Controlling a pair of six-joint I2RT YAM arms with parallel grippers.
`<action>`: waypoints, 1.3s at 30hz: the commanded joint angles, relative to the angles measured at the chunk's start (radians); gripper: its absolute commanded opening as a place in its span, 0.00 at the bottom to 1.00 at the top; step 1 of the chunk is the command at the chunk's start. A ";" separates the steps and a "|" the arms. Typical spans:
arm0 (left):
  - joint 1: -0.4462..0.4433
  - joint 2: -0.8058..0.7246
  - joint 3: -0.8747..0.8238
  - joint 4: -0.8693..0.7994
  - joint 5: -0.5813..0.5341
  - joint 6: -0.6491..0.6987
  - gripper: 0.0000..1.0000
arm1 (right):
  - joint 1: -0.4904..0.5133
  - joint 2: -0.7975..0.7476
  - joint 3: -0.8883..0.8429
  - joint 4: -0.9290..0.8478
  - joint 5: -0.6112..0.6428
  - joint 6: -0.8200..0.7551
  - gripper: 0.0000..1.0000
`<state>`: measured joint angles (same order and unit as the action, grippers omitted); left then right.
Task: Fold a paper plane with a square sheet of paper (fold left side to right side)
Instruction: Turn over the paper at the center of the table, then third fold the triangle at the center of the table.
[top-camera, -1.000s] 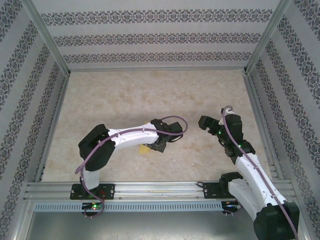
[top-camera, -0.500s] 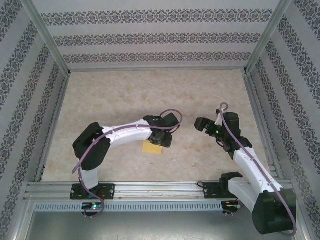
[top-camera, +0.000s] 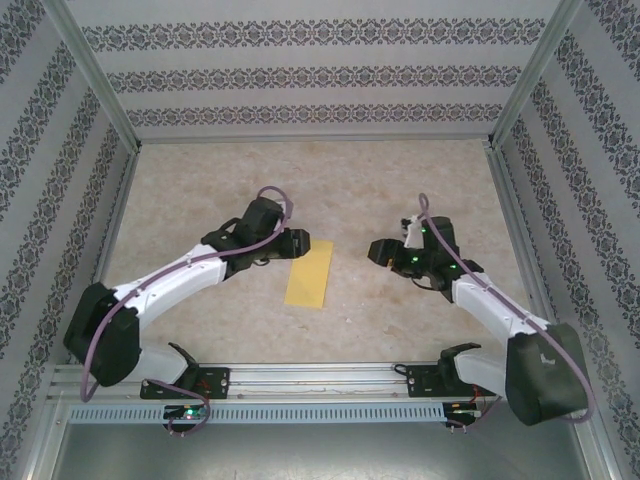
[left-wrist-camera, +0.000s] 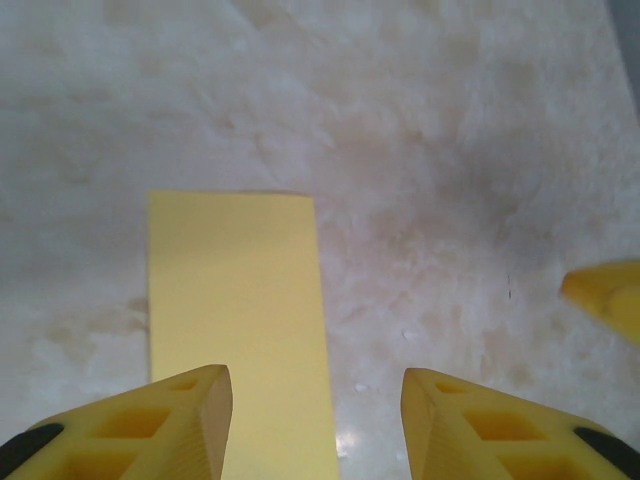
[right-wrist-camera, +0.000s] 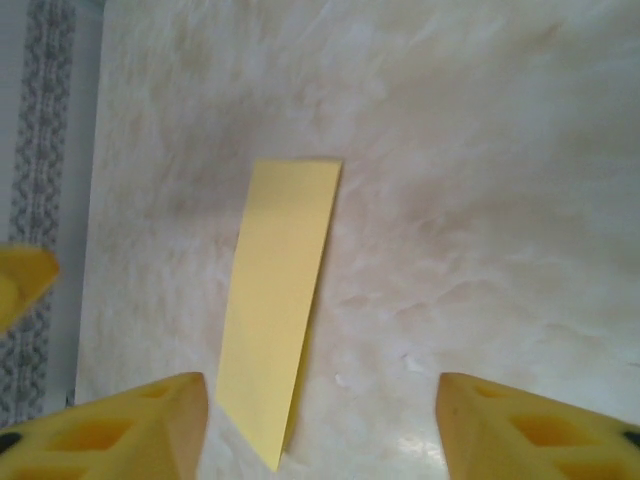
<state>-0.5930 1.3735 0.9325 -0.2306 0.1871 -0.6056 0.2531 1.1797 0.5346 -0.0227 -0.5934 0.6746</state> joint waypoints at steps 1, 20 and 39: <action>0.046 -0.074 -0.072 0.149 0.017 0.032 0.48 | 0.092 0.079 0.038 0.085 -0.036 0.085 0.51; 0.106 -0.219 -0.242 0.208 -0.080 0.001 0.48 | 0.396 0.480 0.147 0.279 0.099 0.198 0.00; 0.181 -0.175 -0.222 0.131 0.105 -0.061 0.52 | 0.357 0.593 0.243 -0.007 0.111 -0.086 0.00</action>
<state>-0.4465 1.1751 0.6937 -0.0841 0.1844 -0.6262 0.6277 1.7439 0.7605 0.0826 -0.5053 0.7017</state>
